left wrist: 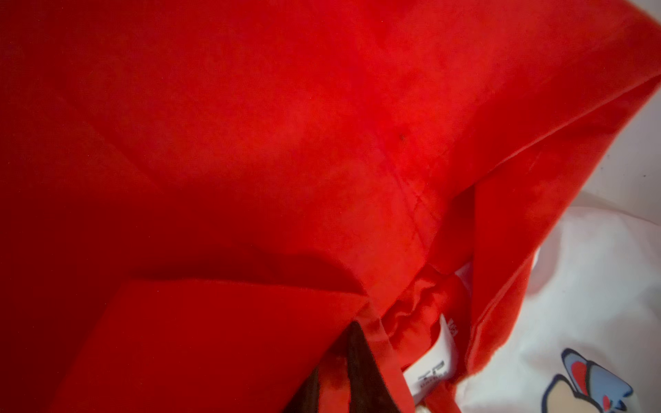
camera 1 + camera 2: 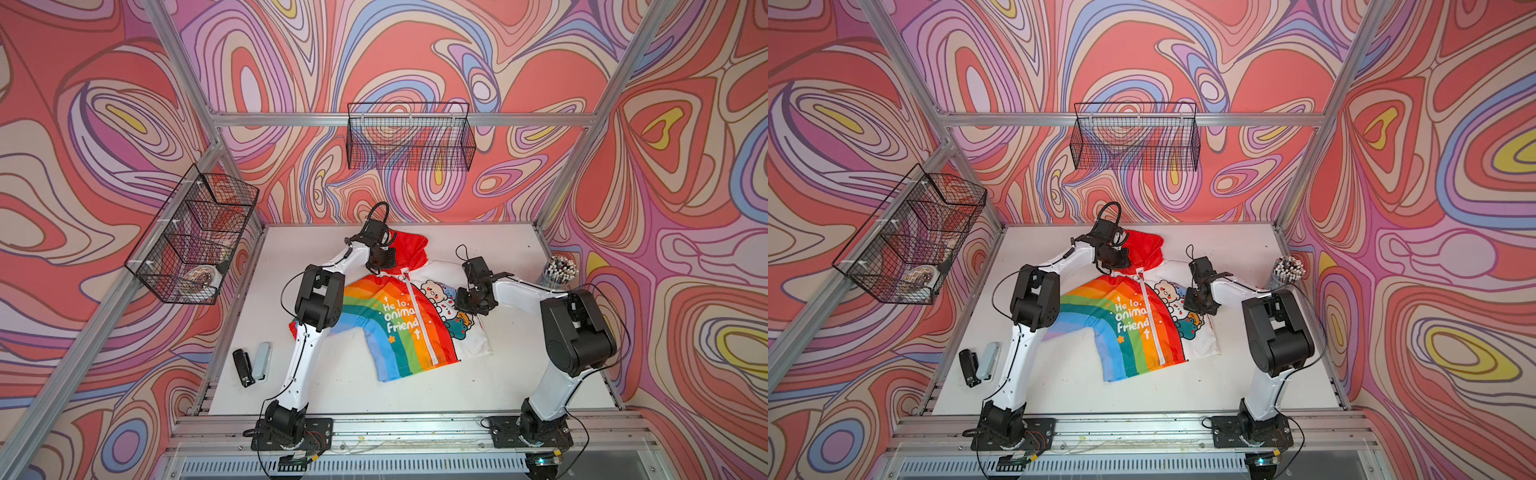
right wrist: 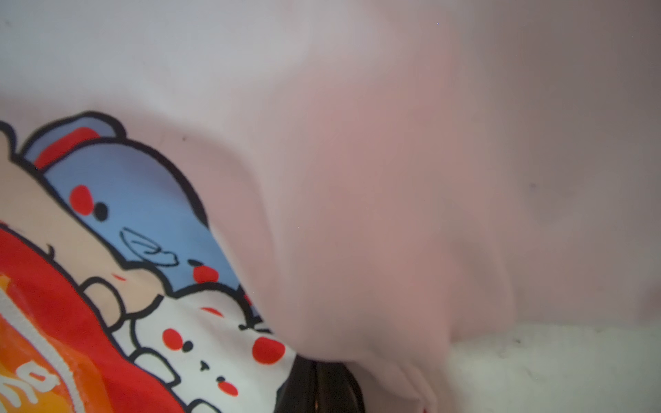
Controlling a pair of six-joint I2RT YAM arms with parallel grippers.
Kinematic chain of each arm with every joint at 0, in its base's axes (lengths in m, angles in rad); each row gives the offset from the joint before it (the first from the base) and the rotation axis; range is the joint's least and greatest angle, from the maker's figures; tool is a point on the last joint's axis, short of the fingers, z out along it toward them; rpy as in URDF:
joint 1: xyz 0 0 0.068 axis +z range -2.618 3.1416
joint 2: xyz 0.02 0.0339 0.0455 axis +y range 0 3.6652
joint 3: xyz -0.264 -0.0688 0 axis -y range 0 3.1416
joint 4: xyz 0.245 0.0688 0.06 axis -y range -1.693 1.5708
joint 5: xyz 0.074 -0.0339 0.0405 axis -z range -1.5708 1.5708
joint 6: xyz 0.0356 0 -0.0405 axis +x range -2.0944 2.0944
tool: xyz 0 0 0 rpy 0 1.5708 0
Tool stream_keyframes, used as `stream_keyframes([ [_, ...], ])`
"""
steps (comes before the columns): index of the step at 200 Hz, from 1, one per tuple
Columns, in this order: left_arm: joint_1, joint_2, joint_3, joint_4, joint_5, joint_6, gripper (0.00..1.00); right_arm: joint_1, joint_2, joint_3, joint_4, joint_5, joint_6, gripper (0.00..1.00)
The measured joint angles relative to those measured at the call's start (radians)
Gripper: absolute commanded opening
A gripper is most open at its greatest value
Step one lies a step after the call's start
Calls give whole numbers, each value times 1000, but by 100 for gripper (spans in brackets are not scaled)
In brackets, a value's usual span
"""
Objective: Unzip the jacket
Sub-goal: Flatten out the jacket at the center of the board.
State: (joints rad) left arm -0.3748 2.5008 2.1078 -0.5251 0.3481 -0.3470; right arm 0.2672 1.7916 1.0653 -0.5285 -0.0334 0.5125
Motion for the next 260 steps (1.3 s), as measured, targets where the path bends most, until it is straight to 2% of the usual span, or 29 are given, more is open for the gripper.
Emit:
stream_keyframes([
  [28,-4,28,47,-20,23,8,17,-2,-38,-53,27,3,-6,7],
  [69,-5,31,50,-26,50,24,16,21,-218,-198,-27,15,-2,8],
  [85,-4,32,50,-26,57,27,16,72,-306,-205,-40,10,-3,7],
  [102,-4,33,50,-26,61,29,16,150,-362,-194,-19,-29,5,10],
  [133,-4,33,50,-26,64,29,16,309,-342,-179,-20,-61,40,17],
  [159,-4,33,50,-26,63,30,16,389,-334,-185,-57,-61,79,19],
  [181,-4,33,50,-26,64,29,16,442,-322,-199,-63,-61,108,23],
  [211,-4,33,50,-26,64,29,15,502,-277,-199,-93,-29,150,39],
  [260,-4,33,50,-26,64,29,15,537,-256,-199,-160,18,181,39],
])
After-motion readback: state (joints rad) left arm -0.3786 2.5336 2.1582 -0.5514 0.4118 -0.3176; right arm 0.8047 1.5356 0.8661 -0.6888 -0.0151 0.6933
